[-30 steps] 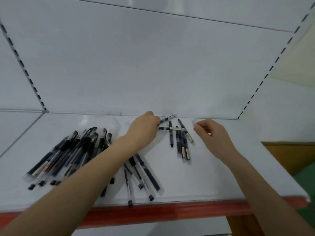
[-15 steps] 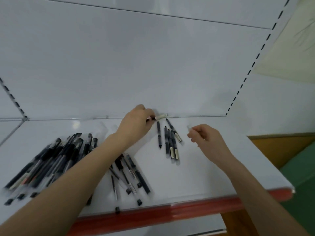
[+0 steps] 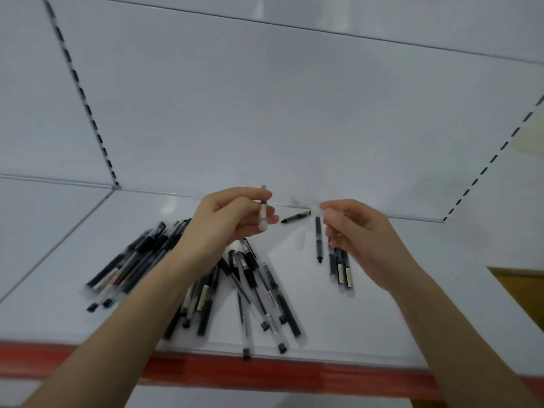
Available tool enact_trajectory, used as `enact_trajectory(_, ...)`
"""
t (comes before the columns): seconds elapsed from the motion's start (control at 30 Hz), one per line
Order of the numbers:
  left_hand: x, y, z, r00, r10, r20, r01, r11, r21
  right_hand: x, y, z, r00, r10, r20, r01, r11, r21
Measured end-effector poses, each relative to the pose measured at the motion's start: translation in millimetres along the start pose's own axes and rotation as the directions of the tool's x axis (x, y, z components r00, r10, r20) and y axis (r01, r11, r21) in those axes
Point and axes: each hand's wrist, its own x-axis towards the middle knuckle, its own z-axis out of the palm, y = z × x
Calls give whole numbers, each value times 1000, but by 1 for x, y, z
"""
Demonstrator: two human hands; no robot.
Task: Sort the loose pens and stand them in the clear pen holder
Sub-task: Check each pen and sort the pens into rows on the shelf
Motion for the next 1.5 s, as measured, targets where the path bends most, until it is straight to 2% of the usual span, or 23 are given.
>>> enact_trajectory(0.27,-25,-5,-2,994,105,16,-106,972,210,1,-13,12,1000,-10,-2,11,987,159)
enact_trajectory(0.5,-35,-7,-1,977,193,85,-211,886,413,-4,-22,7,993,-115,-11,115,968,222)
enact_trajectory(0.7,-38,-9,0,975,203,87,-220,866,449,-7,-27,7,980,-196,-4,195,973,124)
enact_trajectory(0.97,-43,-12,-4,978,193,73,-205,860,467,-10,-25,9,974,-223,32,223,975,2)
enact_trajectory(1.23,-45,-17,-7,971,231,61,-228,818,529,-9,-22,12,982,-190,19,189,981,33)
enact_trajectory(1.5,-46,-20,-5,974,217,65,-219,832,510,-14,-16,20,980,-188,65,180,978,107)
